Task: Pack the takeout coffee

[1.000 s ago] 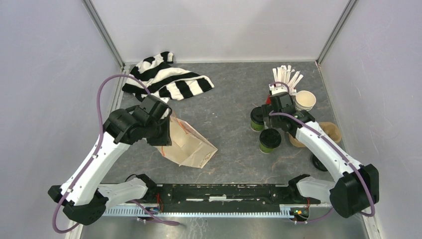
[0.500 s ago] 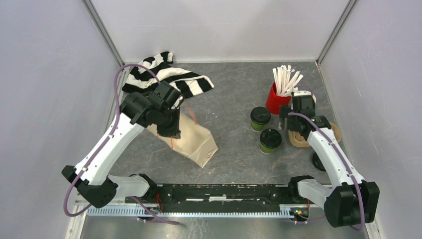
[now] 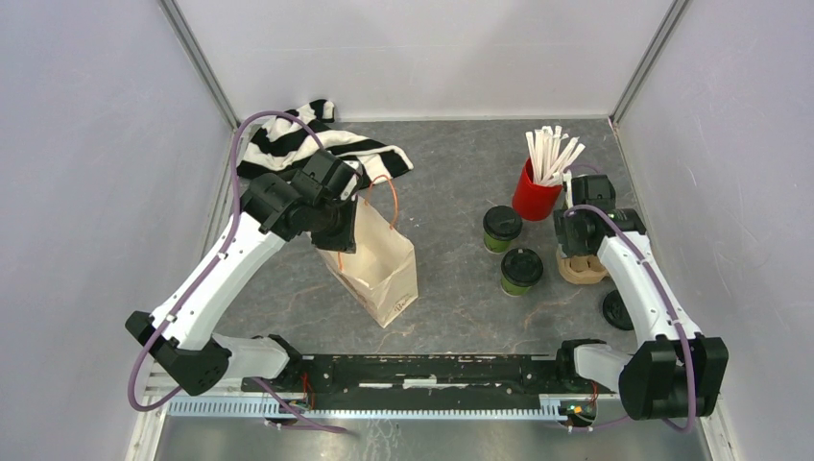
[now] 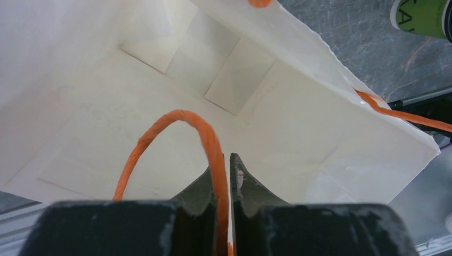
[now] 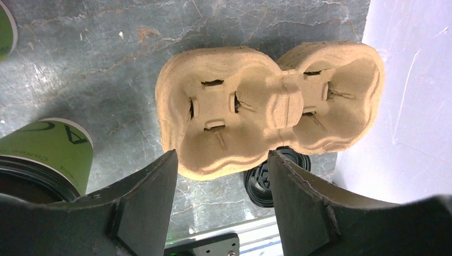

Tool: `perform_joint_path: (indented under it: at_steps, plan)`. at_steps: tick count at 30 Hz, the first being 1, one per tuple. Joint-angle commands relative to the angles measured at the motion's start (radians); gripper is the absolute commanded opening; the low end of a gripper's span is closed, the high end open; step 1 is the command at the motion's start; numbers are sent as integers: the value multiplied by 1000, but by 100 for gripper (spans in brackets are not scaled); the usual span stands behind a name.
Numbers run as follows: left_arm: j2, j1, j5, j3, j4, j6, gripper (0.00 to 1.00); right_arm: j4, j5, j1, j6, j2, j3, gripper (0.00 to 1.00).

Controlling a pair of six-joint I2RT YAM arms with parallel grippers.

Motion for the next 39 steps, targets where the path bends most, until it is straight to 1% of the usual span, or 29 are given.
perform_joint_path:
  at_steps: [1, 3, 7, 10, 13, 16, 21, 26, 28, 31, 33, 35, 38, 39]
  plan:
    - [-32, 2, 37, -31, 77, 3, 14, -28, 17, 38, -66, -40, 9, 69]
    - [-36, 3, 33, -37, 85, 2, 14, -13, 27, 56, -86, -36, -5, 69]
    - [-27, 4, 34, -29, 81, 11, 15, -34, 31, 105, -111, 26, 22, 64]
    - [-29, 4, 37, -38, 80, 15, 15, -40, -7, 135, -164, 37, 30, 59]
    - [-28, 6, 38, -37, 78, 20, 15, -45, 39, 174, -224, 31, 33, 59]
    - [-26, 6, 38, -40, 82, 26, 15, -93, 134, 200, -265, 59, 22, 59]
    - [-23, 10, 38, -46, 93, 37, 15, -60, 142, 216, -315, 18, -75, 56]
    - [-12, 12, 61, -40, 98, 43, 15, -19, 118, 215, -331, 16, -107, 54]
    - [-9, 13, 58, -39, 96, 46, 15, -6, 143, 215, -328, 24, -109, 54]
    - [-9, 16, 56, -36, 96, 50, 15, 18, 147, 215, -324, 33, -114, 50]
    - [-6, 18, 54, -31, 92, 52, 15, 21, 175, 216, -318, 39, -110, 44]
    - [-3, 20, 52, -28, 90, 54, 15, 22, 205, 215, -312, 36, -102, 39]
    - [-1, 22, 52, -28, 91, 54, 15, 44, 221, 214, -322, 16, -113, 37]
    - [1, 23, 53, -29, 93, 53, 15, 49, 251, 215, -319, 17, -117, 37]
